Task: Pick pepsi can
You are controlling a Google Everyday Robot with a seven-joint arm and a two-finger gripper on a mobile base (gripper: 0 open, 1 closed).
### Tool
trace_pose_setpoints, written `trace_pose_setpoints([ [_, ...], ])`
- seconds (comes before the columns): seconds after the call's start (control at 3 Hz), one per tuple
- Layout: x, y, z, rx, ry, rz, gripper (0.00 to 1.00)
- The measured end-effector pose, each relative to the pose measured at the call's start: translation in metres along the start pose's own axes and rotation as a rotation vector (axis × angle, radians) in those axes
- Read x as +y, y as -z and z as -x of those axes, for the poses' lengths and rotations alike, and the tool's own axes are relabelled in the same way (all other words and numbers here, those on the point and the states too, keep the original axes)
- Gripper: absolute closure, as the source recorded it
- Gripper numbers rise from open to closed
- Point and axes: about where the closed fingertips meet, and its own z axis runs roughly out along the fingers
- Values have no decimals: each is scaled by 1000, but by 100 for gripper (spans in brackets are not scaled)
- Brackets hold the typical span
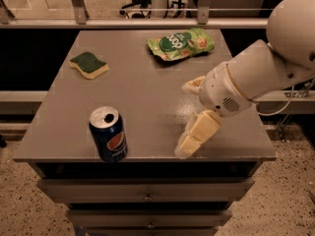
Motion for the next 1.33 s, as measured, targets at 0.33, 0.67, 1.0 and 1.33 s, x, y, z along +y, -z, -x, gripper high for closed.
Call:
trace_pose_setpoints([
  [0.33,3,-2,11,-32,-6,11,0],
  [0.67,8,-11,12,-78,16,2,0],
  [1.0,12,-30,45,-238,58,-2,0],
  [1.33,13,-46,79,-390,102,4,0],
])
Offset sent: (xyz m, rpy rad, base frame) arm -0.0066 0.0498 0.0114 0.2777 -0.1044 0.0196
